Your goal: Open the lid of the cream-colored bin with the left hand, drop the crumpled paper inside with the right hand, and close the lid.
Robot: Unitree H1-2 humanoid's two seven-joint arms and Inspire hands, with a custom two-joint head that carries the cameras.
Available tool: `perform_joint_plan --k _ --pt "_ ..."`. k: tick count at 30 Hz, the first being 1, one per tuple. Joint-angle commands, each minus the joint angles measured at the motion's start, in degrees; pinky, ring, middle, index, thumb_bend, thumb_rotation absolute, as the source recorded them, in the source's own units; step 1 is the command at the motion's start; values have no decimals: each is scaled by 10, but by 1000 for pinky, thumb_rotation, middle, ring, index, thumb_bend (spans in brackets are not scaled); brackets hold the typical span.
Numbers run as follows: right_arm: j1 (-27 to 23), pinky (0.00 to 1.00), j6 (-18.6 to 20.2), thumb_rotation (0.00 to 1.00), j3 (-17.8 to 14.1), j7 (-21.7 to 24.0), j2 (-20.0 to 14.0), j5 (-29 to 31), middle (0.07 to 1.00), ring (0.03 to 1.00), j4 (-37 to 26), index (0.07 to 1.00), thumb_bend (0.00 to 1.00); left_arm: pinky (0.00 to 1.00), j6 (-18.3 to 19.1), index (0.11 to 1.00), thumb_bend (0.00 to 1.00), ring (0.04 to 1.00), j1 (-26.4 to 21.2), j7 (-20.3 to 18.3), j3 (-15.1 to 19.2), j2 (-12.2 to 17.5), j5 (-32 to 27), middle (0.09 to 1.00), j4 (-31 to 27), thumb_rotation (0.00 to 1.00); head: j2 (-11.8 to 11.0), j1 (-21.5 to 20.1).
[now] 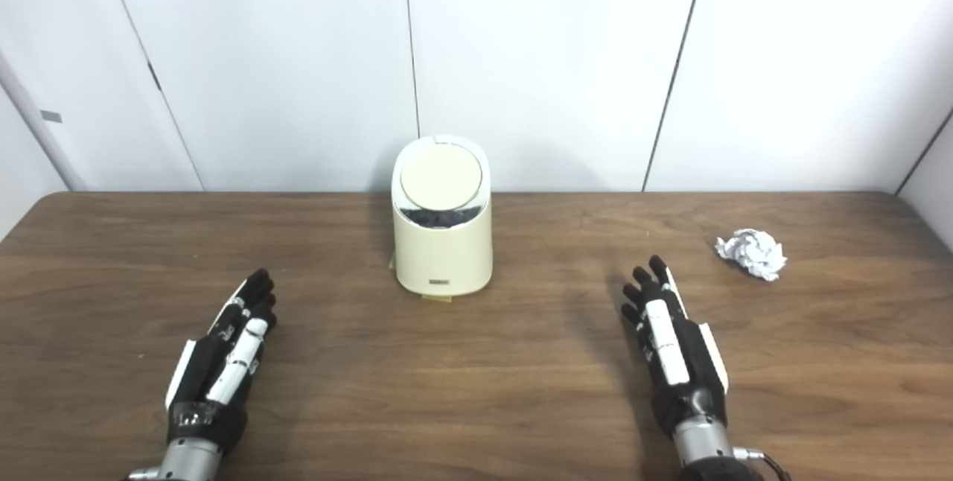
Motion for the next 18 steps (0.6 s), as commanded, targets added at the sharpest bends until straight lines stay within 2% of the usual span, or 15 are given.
perform_joint_plan --k 1,6,13,16,18 --pt "-19 926 -20 792 0 7 1 3 961 937 -12 990 575 1000 -23 973 384 985 -16 -8 -1 6 -2 962 3 467 -3 -2" --pt "-17 926 -25 793 3 7 2 -1 962 938 -10 991 600 1000 -25 980 363 985 -14 -9 -1 8 -1 966 7 466 -11 -7" --pt "-19 923 -35 796 5 4 5 -9 963 939 1 991 601 1000 -29 979 383 980 -17 -9 -1 13 0 968 17 471 -26 0" --pt "-22 925 -39 795 4 5 5 -8 963 942 7 991 580 991 -19 976 374 968 -25 0 1 22 17 962 -1 385 -32 2" --pt "-24 933 -45 799 4 8 4 -5 967 947 16 995 572 939 -11 959 464 945 -35 4 4 29 23 943 -13 316 -36 2"
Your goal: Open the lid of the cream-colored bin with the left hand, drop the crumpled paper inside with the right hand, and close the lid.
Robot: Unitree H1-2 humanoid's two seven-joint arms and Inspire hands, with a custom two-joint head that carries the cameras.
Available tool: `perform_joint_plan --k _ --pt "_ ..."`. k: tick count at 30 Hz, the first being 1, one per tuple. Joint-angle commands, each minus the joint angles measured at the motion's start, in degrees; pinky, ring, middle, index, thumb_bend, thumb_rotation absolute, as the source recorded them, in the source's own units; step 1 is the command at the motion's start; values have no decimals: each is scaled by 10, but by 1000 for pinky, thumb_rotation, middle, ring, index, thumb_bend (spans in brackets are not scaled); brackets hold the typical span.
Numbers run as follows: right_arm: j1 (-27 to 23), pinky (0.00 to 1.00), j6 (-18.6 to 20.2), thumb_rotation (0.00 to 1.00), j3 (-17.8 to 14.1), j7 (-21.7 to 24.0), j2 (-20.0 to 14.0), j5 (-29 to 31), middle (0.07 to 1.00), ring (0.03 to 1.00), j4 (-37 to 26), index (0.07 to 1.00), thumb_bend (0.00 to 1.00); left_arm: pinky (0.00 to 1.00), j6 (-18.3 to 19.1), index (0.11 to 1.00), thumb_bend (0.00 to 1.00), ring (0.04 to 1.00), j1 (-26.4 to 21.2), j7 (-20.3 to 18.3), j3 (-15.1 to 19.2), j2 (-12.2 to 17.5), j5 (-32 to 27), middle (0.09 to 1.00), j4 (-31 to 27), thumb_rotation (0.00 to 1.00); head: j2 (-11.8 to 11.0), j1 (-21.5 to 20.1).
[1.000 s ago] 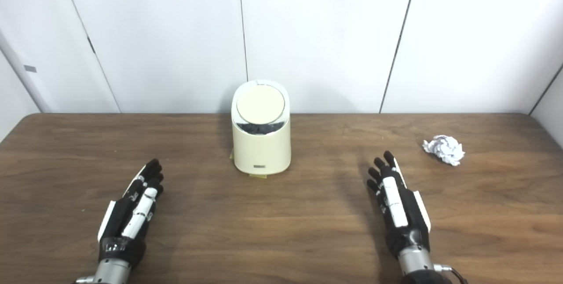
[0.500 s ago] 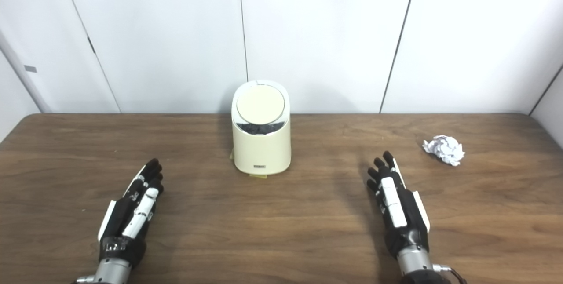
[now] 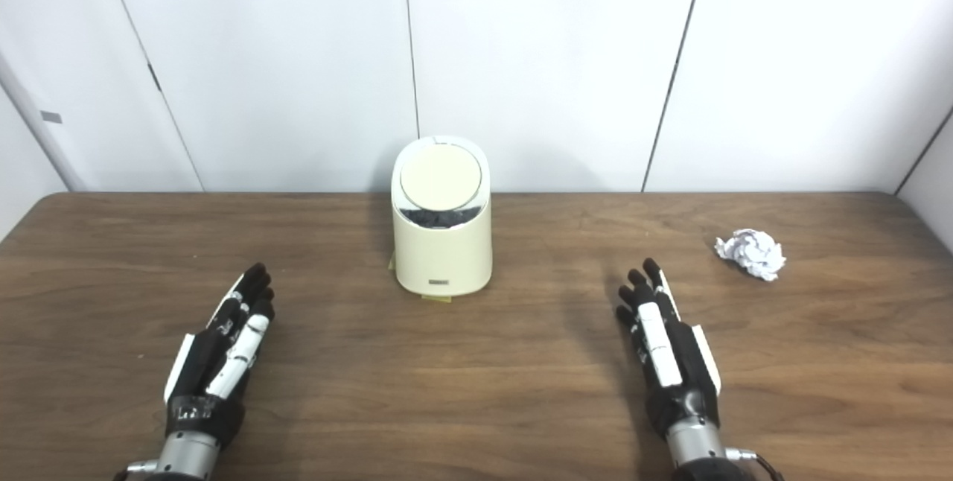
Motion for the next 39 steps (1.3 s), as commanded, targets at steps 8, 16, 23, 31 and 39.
perform_joint_plan --k 8,16,23,31,39 --pt "-25 925 -43 775 -3 10 1 11 966 939 18 993 556 938 111 942 813 921 -114 4 -10 64 61 922 -96 349 -16 3" --pt "-31 928 -61 794 -2 13 -2 9 973 945 37 1000 540 849 212 958 906 897 -247 -36 -75 139 166 925 -120 373 -25 9" --pt "-35 925 -67 779 -5 15 -3 14 969 938 47 1000 553 877 245 967 900 926 -348 -75 -121 143 195 945 -73 332 -28 16" --pt "-34 929 -70 756 -7 18 2 17 964 941 54 995 554 855 235 962 922 916 -443 -112 -199 150 263 925 10 323 -29 18" --pt "-31 936 -69 766 -7 23 5 18 966 947 51 1000 539 829 218 966 929 913 -514 -160 -252 148 302 937 115 323 -27 19"
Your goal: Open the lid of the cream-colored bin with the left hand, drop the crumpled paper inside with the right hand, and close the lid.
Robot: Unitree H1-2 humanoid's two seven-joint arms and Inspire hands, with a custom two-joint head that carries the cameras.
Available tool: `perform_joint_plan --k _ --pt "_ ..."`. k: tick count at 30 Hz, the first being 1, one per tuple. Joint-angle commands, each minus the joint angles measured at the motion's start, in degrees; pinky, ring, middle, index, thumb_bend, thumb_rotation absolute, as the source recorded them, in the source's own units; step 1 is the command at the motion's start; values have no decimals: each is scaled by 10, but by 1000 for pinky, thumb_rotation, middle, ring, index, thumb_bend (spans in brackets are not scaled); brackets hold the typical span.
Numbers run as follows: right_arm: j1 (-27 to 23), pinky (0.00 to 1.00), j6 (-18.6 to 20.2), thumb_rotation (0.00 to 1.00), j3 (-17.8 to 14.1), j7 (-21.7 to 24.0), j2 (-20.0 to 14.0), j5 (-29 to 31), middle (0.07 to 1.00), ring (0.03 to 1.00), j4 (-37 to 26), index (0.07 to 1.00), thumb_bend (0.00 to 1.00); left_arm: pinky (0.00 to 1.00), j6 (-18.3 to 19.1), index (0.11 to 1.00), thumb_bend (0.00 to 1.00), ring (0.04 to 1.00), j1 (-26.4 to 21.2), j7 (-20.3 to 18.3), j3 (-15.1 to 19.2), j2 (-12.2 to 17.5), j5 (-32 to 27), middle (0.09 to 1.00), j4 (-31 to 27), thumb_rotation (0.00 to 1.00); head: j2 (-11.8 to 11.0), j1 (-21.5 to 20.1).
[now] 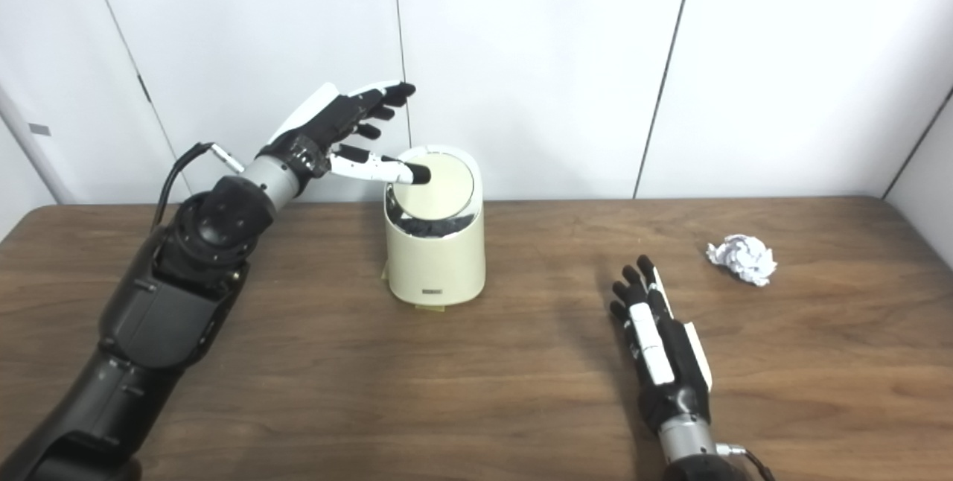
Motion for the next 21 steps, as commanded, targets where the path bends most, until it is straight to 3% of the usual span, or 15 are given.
perform_joint_plan --k 1,10,21 --pt "-8 938 -25 769 -2 7 2 7 967 947 5 1000 533 828 -9 970 922 917 -50 -7 -9 6 22 941 6 330 0 0" --pt "-7 940 -19 759 -5 4 9 11 963 944 -3 1000 549 822 -22 982 930 950 -93 -31 -52 2 73 966 69 283 6 0" --pt "-7 934 -20 765 -3 3 11 4 960 943 -10 1000 565 879 -64 973 902 984 -107 -27 -63 0 116 987 124 236 10 0"
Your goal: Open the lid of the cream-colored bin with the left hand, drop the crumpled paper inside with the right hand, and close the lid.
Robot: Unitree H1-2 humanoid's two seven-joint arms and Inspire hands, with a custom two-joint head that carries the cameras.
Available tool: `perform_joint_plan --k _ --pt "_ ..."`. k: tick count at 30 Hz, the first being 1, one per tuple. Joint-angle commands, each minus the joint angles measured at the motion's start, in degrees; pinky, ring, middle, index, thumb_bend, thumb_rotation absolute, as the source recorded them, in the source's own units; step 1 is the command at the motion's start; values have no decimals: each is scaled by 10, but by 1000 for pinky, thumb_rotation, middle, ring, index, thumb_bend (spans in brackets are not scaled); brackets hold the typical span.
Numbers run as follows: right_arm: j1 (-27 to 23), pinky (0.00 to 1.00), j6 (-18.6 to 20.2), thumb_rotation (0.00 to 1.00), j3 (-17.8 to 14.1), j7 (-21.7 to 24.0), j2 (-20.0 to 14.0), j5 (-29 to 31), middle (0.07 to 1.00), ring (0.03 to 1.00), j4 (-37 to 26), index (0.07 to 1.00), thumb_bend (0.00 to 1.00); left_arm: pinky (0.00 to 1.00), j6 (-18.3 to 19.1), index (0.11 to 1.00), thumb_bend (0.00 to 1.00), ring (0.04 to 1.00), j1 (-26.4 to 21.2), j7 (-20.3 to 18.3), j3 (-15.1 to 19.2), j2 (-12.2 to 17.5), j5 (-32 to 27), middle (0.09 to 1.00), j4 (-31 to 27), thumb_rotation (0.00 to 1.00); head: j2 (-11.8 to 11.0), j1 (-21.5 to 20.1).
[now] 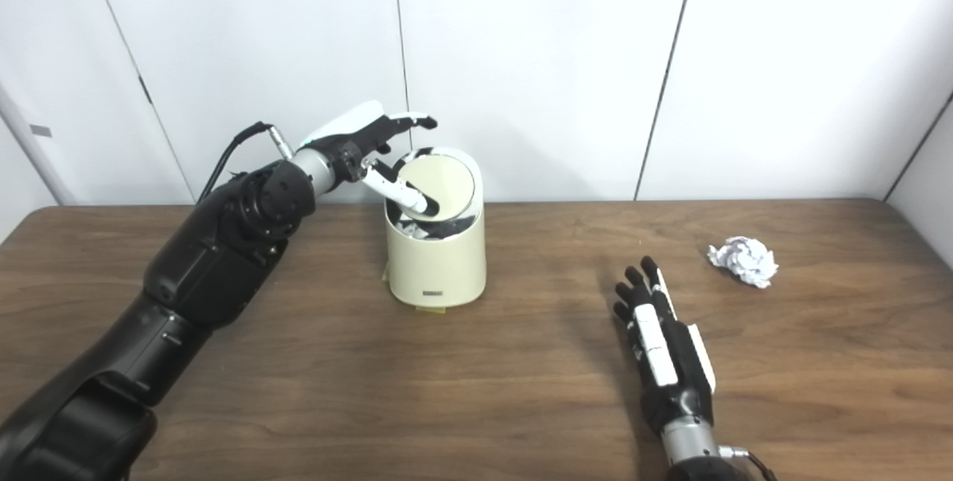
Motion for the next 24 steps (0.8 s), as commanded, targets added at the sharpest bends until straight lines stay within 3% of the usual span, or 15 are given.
perform_joint_plan --k 1,4,13,20,24 --pt "-7 932 -20 769 0 2 6 3 958 941 -7 1000 563 879 -24 974 900 984 -48 10 0 7 20 988 -2 233 1 0" --pt "-7 930 -19 770 0 2 7 4 960 941 -8 1000 576 858 -41 978 885 981 -51 15 -13 10 45 989 9 244 1 1" --pt "-8 923 -24 757 1 3 11 5 949 934 -7 996 585 818 -125 945 891 938 -44 81 -26 4 102 941 59 269 -1 -7" --pt "-6 910 -20 775 2 -5 12 -4 955 930 -16 999 573 855 -158 955 860 933 -41 105 -43 -5 138 932 73 233 3 -8" --pt "-6 916 -19 767 -2 -7 15 3 956 928 -17 998 587 819 -182 950 894 915 -40 120 -67 -5 176 924 83 167 4 -10"
